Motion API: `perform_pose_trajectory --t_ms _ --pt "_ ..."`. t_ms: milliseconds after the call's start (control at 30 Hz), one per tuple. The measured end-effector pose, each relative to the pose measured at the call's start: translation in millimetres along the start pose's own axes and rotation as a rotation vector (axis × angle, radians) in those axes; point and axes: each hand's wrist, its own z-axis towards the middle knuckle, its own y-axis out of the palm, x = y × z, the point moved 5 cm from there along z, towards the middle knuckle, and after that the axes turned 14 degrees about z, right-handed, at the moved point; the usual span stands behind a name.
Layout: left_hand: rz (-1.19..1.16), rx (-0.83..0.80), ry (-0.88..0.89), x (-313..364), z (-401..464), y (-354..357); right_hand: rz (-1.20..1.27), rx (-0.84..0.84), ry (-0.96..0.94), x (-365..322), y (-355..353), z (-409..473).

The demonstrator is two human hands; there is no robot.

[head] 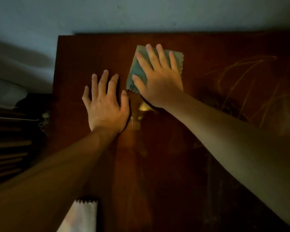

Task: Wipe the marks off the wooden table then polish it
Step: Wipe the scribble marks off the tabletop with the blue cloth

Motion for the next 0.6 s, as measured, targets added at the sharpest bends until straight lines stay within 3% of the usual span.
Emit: perform_pose_trajectory --t_ms 100,333,500,600 --pt "-0.006 -0.005 0.005 0 2 2 0.038 0.057 0.047 -8 3 -39" --pt "0.014 -0.034 0.022 1 0 -2 0.057 -0.067 0.015 -56 41 -234" --pt "0.011 -0.038 0.027 1 0 -2 0.040 -0.085 -0.040 -40 29 -187" --pt "0.024 -0.031 0.033 1 1 0 0.040 -0.013 0.074 -14 15 -128"
